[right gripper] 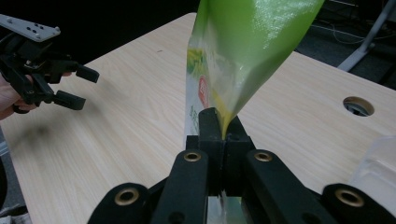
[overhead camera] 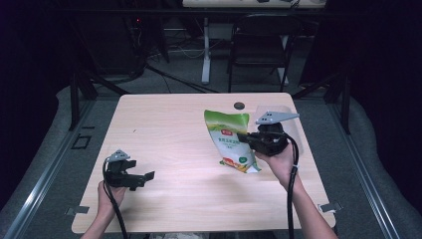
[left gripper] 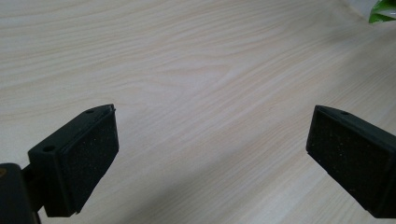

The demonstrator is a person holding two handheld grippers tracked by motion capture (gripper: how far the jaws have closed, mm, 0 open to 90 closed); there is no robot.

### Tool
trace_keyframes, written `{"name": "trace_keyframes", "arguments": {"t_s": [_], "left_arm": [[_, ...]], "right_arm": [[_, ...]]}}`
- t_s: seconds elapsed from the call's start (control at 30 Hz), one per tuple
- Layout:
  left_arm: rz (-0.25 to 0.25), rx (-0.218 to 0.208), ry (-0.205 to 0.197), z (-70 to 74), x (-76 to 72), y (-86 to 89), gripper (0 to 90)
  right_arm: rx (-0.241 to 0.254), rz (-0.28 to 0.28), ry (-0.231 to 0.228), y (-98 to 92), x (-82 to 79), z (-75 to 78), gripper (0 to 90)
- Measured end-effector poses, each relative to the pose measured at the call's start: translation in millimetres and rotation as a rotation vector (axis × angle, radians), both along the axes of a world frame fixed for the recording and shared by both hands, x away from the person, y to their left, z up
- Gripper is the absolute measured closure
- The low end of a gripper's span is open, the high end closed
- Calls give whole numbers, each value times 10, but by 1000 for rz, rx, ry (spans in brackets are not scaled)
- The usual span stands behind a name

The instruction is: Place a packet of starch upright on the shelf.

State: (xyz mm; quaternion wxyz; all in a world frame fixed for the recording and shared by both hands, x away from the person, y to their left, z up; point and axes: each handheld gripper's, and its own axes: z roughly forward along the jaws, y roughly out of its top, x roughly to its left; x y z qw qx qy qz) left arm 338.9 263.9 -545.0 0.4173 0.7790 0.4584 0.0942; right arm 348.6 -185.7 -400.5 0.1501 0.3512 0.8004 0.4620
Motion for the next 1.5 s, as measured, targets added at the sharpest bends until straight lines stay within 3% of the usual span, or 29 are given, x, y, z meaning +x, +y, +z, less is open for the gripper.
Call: {"name": "trace_keyframes", "arguments": {"t_s": [0.2,0.9,1.5], "left_arm": [[14,9,-20,15,-9,18,29],[15,2,-18,8,-1,16,36],[17,1,-21,17,-19,13,38]], "right_arm": [[-4,-8,-9,-79,-2,93,895],[-10,-52,-37,-317,130,387,894],[-39,-111,-35,-559,302,518,895]]}}
